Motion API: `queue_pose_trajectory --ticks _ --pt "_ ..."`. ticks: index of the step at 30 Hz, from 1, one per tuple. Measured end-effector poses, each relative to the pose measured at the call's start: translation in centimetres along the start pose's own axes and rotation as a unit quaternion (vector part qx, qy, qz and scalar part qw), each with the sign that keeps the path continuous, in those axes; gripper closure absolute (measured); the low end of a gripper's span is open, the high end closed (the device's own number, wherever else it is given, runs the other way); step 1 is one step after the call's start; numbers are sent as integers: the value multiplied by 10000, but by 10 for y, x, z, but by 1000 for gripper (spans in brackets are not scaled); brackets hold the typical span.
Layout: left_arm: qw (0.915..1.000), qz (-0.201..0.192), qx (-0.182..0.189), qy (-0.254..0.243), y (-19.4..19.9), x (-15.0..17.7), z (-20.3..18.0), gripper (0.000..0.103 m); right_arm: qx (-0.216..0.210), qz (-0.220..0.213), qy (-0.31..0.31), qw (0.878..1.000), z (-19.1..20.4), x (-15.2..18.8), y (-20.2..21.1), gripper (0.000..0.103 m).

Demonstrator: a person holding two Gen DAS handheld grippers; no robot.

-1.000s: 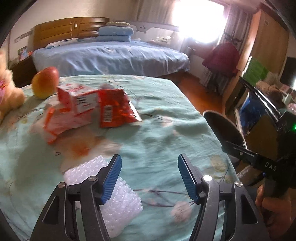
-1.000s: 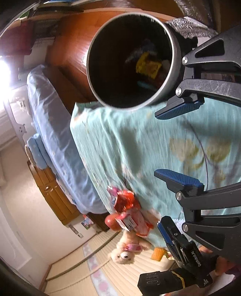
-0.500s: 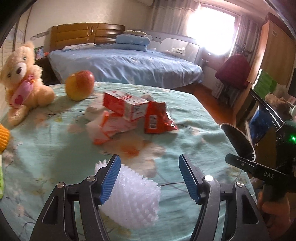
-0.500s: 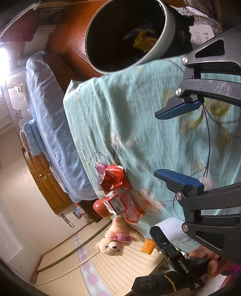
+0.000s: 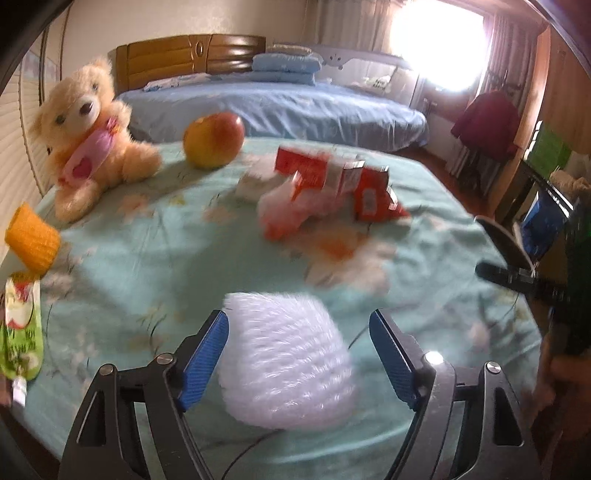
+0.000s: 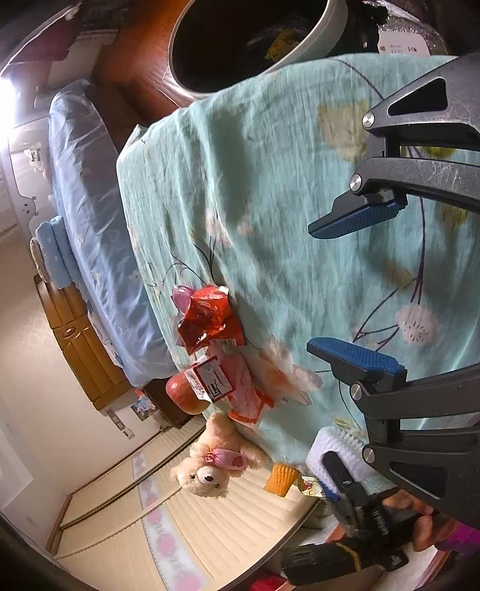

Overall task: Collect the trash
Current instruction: 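Grasp the white foam net with the left tool while the right tool grasps the red snack bag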

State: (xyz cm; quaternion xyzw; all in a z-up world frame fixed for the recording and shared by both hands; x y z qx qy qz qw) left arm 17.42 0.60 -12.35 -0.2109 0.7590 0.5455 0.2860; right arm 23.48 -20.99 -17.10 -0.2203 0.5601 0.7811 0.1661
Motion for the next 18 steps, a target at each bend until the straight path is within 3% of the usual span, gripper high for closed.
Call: queue_pose_trajectory --ticks 7,10,18 --pt "9997 141 -158 100 2 23 13 28 -99 95 186 9997 24 1 -12 46" --pt "9996 151 -184 120 1 28 17 46 -149 108 287 9994 37 0 -17 46" --pt "9995 -113 -80 283 -10 4 21 55 39 38 516 9987 50 -19 -40 46"
Point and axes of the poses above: each gripper's, at about its wrist camera, not at the fingertips, and y roughly against the way its jaws point, z to its left, x to its underside, the point moved 10 cm from there along -y, roughly the way its jaws point, and after that the axes turned 9 degrees about x, right-handed, at the moved point
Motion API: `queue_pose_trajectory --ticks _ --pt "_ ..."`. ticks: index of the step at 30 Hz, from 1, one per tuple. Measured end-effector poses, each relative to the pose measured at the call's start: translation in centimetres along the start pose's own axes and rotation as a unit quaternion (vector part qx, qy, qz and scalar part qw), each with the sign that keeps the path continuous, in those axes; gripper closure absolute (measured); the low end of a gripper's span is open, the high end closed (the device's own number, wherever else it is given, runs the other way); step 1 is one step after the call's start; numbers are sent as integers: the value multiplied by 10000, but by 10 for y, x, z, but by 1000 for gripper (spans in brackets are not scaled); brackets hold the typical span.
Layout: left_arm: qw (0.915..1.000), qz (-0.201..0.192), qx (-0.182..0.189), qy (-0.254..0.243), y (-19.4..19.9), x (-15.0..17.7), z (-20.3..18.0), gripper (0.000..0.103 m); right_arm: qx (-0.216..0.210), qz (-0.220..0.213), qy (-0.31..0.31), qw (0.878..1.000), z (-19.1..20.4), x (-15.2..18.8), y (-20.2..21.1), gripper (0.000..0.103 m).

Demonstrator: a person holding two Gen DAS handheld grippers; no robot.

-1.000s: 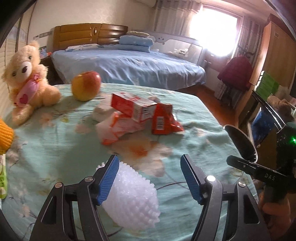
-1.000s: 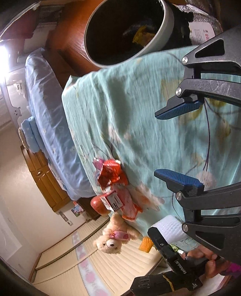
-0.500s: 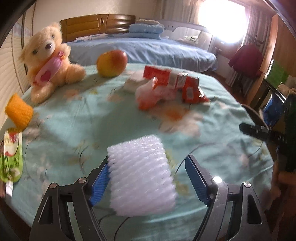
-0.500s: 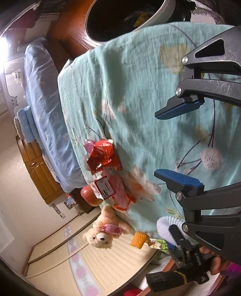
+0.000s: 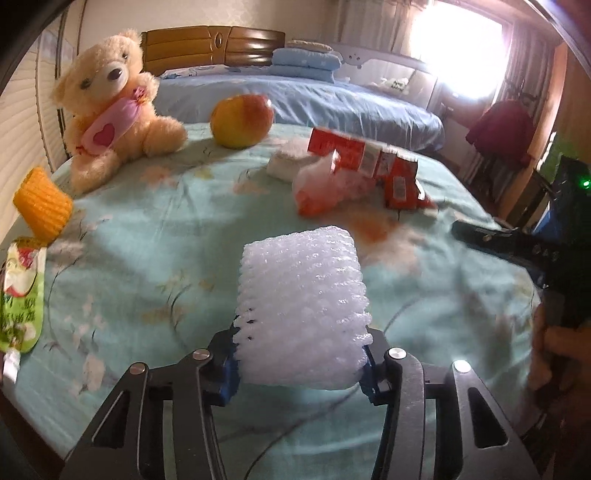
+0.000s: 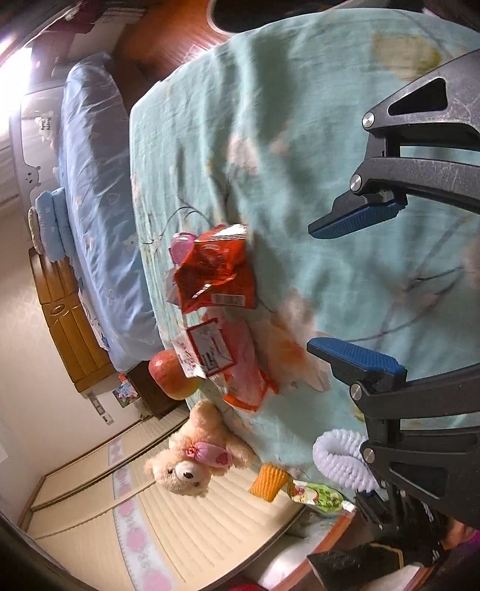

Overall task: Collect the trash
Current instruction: 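Grasp the white foam net with the left tool while the right tool grasps the red snack bag, then carry the white foam net and red snack bag over the trash bin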

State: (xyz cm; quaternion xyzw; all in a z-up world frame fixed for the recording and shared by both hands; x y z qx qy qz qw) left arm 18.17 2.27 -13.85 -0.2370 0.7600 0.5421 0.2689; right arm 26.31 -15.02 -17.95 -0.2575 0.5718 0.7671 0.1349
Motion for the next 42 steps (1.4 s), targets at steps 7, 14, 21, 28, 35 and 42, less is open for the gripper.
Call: queue_pose_trajectory --ticks 7,14,21,28,35,42 --pt "9998 -140 99 114 -26 -27 -9 56 306 -5 99 9995 -4 -28 -33 36" --pt "9994 137 84 308 -52 -21 -2 49 390 2 65 9992 -6 -45 -52 36" --pt "9995 97 83 296 -52 -19 -3 54 444 127 77 9989 -7 -50 -68 71" --pt "9996 54 118 251 -48 -21 -10 63 313 69 154 9994 -6 -40 -52 97" --pt "9995 60 271 161 -48 -23 -30 66 229 -39 19 9997 -17 -28 -22 98" --pt "9991 88 405 -89 -53 -25 -59 67 192 -199 -145 9995 -34 -16 11 98"
Point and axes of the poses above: each gripper's, at about its wrist camera, not at the fingertips, and y roughly against the way its jaws point, z to its left, x to its underside, the point moved 10 cm from there along -y, roughly the way its jaws point, and after that the axes turned 9 degrees about x, right-handed, at the moved point
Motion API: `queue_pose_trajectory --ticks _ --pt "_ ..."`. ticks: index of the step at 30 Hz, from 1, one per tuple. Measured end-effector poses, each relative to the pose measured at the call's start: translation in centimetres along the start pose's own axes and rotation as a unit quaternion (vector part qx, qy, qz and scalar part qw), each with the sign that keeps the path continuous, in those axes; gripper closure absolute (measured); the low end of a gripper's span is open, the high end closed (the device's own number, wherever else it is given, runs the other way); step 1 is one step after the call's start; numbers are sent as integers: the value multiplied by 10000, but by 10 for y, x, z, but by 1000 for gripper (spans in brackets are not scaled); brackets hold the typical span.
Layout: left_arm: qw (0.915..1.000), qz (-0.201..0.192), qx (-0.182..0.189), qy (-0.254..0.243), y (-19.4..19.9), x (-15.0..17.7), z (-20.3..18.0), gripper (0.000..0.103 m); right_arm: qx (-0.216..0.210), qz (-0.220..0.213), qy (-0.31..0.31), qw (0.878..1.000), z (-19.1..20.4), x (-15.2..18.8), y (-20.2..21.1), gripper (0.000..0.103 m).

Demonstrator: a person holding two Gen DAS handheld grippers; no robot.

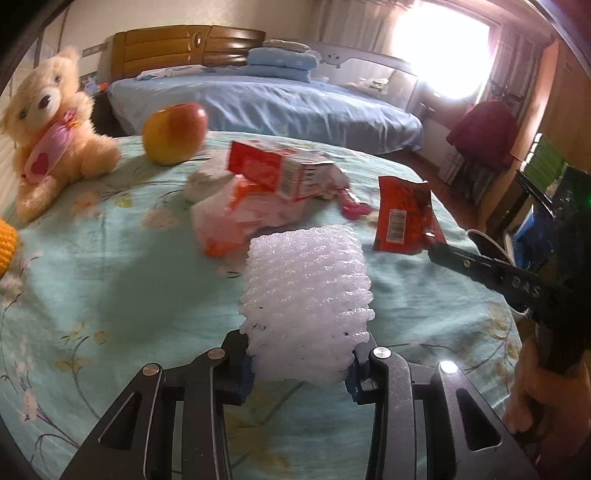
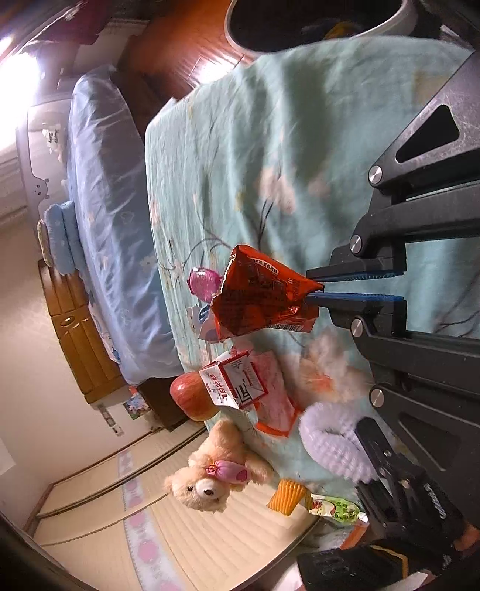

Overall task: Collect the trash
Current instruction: 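Carry the white foam net and red snack bag over the trash bin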

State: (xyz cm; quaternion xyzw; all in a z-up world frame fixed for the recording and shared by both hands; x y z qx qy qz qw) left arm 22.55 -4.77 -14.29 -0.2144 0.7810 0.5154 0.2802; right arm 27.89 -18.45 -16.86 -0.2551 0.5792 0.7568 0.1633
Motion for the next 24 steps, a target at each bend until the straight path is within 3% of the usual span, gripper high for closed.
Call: queue_pose_trajectory --ticks 24 --pt "9960 351 230 -788 -39 -5 -92 67 431 -426 -490 9970 -79 23 76 98"
Point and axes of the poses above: each gripper's, at about its wrist camera, not at the fingertips, and y roughly against the way its jaws point, z to its left, x to its underside, the point moved 10 cm from there along -y, roughly the way its jaws point, and after that the axes turned 9 degrees about x, right-handed, at the moved point
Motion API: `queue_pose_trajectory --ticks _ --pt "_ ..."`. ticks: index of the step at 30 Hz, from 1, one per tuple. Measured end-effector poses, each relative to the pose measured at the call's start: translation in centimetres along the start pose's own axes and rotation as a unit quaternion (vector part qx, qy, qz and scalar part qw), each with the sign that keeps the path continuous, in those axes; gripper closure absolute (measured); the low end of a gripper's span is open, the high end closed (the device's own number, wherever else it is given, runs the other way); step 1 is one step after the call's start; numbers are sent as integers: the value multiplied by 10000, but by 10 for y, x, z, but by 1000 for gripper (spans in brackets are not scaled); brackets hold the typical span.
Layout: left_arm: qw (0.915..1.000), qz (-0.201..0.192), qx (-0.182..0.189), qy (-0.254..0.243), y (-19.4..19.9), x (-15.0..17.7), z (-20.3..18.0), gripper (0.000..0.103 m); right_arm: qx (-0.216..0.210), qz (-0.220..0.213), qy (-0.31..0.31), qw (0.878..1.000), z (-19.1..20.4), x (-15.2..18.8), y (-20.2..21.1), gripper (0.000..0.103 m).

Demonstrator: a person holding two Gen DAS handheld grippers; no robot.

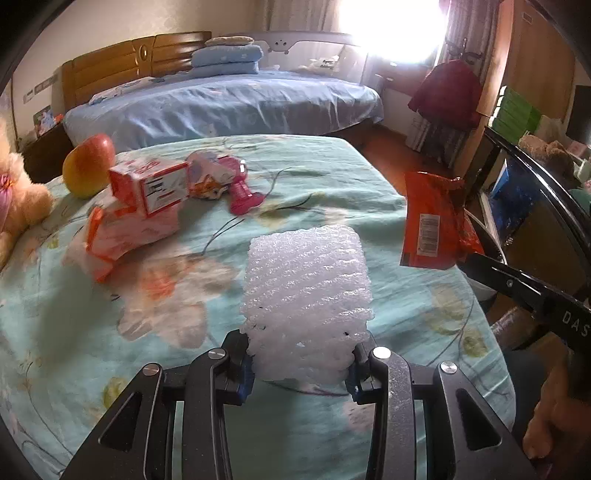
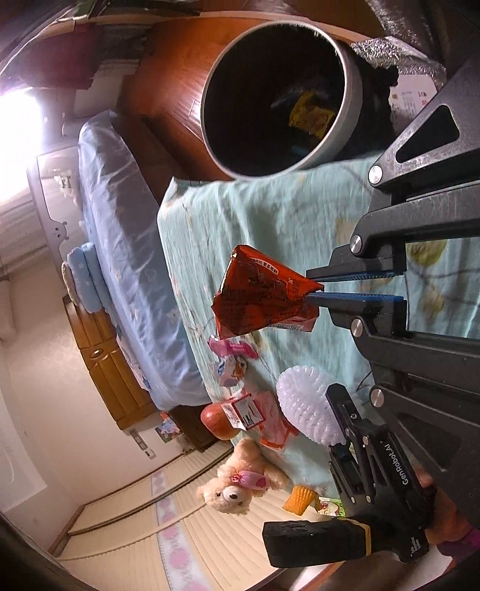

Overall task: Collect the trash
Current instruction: 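Carry the white foam net and red snack bag over the trash bin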

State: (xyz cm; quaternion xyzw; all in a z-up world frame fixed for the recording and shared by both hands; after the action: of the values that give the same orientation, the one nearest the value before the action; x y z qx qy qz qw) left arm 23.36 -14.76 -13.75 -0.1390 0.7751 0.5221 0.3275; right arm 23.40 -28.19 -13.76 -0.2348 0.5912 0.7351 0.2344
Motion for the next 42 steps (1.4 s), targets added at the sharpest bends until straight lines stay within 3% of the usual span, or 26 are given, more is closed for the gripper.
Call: queue_pose_trajectory --ticks 42 --pt "9970 163 311 -686 -64 -37 -102 66 844 -270 -613 9942 -115 -12 25 98"
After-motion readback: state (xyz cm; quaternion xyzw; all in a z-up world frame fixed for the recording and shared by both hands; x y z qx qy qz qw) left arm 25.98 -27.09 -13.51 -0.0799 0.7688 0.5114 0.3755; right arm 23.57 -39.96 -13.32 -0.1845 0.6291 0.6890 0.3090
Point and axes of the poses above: each gripper's, at about its wrist camera, not at the fingertips, and y roughly against the way its jaws point, z to its left, x to its underside, the point moved 10 cm from there along -y, roughly the way its jaws point, and after that the axes turned 9 degrees about x, right-handed, at the moved point
